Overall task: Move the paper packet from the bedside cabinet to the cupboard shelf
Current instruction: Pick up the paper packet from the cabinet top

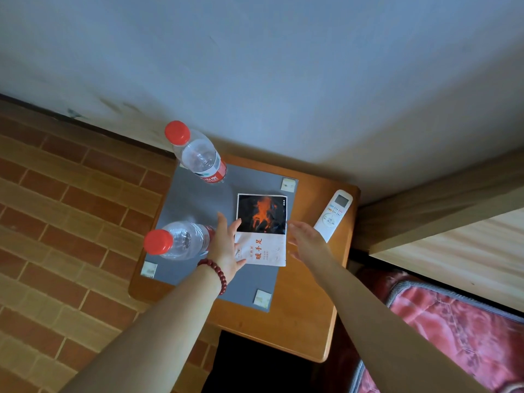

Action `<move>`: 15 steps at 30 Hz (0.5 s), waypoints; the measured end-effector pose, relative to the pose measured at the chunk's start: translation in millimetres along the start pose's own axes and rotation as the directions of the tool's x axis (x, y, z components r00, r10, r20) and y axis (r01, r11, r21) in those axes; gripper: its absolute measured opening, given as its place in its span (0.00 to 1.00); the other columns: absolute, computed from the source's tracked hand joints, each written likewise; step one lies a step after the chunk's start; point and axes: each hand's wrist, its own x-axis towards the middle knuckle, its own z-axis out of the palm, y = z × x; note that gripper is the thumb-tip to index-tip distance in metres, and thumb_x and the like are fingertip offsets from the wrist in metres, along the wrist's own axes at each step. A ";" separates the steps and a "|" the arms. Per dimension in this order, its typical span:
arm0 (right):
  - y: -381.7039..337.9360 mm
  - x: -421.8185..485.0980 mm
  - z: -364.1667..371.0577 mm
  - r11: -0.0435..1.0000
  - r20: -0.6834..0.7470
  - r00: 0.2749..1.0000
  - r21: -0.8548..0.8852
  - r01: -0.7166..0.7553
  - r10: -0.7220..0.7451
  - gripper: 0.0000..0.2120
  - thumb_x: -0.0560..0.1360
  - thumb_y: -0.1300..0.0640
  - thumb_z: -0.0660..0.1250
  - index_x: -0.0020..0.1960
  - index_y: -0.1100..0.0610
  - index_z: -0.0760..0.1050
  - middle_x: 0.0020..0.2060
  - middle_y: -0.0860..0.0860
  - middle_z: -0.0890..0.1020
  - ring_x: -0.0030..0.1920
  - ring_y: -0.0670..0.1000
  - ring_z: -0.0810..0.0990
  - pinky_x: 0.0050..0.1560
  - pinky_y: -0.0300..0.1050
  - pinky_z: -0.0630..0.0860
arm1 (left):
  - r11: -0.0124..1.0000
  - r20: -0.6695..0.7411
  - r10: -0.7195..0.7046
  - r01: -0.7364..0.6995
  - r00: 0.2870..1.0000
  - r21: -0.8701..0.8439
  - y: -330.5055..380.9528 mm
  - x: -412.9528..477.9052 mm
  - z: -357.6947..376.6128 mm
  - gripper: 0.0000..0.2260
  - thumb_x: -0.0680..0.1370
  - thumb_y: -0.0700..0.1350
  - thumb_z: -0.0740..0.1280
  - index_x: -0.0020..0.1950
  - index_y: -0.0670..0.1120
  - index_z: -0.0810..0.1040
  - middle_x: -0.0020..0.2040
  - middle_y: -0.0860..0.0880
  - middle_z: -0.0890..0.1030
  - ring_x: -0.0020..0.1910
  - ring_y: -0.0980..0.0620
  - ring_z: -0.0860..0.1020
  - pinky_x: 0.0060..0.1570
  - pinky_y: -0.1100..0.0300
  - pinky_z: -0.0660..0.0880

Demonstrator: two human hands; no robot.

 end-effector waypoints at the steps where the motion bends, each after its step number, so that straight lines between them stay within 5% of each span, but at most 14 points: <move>1: 1.0 0.6 1.1 1.000 0.011 1.000 0.009 -0.011 0.011 0.05 0.80 0.48 0.59 0.55 0.46 0.69 0.44 0.41 0.76 0.52 0.48 0.75 0.54 0.47 0.74 | 1.000 -0.006 0.009 -0.009 1.000 0.014 -0.5 1.0 0.6 0.30 0.75 0.67 0.43 0.72 0.56 0.61 0.75 0.46 0.61 0.73 0.43 0.59 0.68 0.40 0.55; 8: 10.1 2.9 4.4 0.999 0.002 0.999 0.021 -0.039 0.039 0.16 0.79 0.46 0.59 0.65 0.49 0.69 0.58 0.48 0.76 0.54 0.50 0.74 0.55 0.48 0.73 | 0.993 -0.064 0.069 -0.062 0.996 0.097 -3.3 3.8 2.0 0.31 0.75 0.67 0.42 0.73 0.53 0.60 0.76 0.47 0.58 0.74 0.43 0.55 0.69 0.40 0.52; 11: 14.4 2.8 5.6 0.999 -0.009 0.999 0.015 -0.031 0.031 0.17 0.80 0.49 0.58 0.67 0.50 0.67 0.48 0.45 0.78 0.43 0.44 0.75 0.49 0.44 0.73 | 0.995 -0.062 0.046 -0.041 0.997 0.086 -5.6 3.9 1.9 0.31 0.75 0.67 0.42 0.73 0.54 0.60 0.76 0.46 0.60 0.74 0.42 0.56 0.68 0.39 0.53; 15: 15.5 0.9 5.2 0.999 -0.032 0.999 -0.049 -0.006 0.004 0.18 0.81 0.52 0.55 0.70 0.51 0.65 0.42 0.41 0.74 0.41 0.45 0.74 0.37 0.36 0.72 | 0.995 -0.063 0.015 -0.009 0.998 0.104 -8.2 1.1 5.3 0.32 0.73 0.69 0.42 0.72 0.55 0.62 0.75 0.47 0.62 0.73 0.42 0.59 0.66 0.38 0.56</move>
